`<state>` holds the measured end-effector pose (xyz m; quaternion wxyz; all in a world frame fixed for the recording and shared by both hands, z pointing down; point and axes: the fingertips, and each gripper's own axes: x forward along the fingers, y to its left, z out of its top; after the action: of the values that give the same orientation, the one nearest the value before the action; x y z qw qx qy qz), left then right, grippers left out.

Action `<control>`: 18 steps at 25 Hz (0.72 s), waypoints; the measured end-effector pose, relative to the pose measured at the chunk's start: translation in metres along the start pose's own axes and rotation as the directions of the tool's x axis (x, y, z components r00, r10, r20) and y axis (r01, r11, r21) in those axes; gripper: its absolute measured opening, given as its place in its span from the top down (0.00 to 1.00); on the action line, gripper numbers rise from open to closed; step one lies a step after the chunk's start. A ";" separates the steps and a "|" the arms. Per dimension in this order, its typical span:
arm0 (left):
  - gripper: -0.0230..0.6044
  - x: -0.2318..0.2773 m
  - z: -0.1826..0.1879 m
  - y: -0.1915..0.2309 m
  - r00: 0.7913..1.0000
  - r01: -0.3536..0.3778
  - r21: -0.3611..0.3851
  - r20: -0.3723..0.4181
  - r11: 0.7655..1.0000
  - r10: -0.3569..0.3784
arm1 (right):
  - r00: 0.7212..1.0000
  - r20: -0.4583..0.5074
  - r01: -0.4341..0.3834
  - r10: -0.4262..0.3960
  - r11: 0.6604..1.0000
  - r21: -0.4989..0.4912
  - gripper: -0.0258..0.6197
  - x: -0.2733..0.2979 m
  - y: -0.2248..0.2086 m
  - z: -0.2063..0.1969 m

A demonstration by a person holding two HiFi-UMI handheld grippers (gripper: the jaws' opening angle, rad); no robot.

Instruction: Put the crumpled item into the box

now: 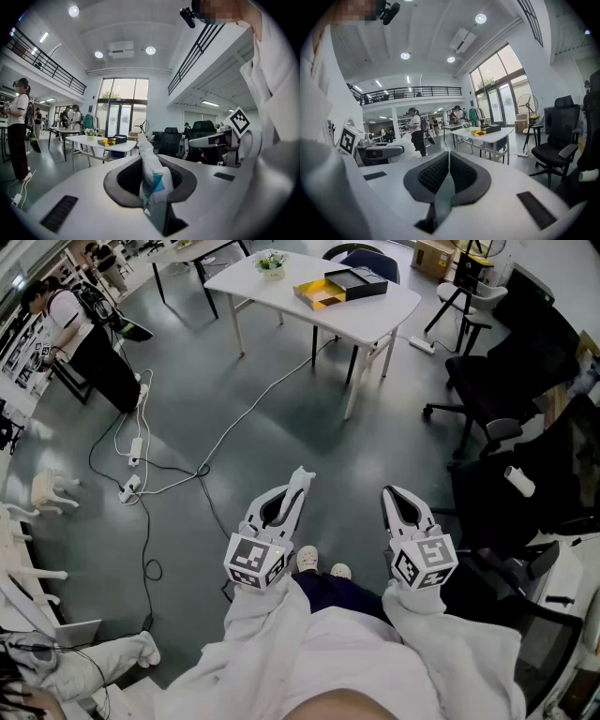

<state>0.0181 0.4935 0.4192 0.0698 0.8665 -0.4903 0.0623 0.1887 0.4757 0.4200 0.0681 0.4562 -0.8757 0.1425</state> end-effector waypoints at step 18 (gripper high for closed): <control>0.86 -0.003 -0.021 -0.043 1.000 0.013 -0.023 -0.006 1.000 -0.013 | 1.000 -0.013 -0.009 0.010 0.998 0.069 0.90 -0.039 -0.016 -0.032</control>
<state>0.0525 0.5218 0.4368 0.0818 0.8685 -0.4853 0.0590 0.2241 0.5078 0.4437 0.0575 0.4532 -0.8720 0.1759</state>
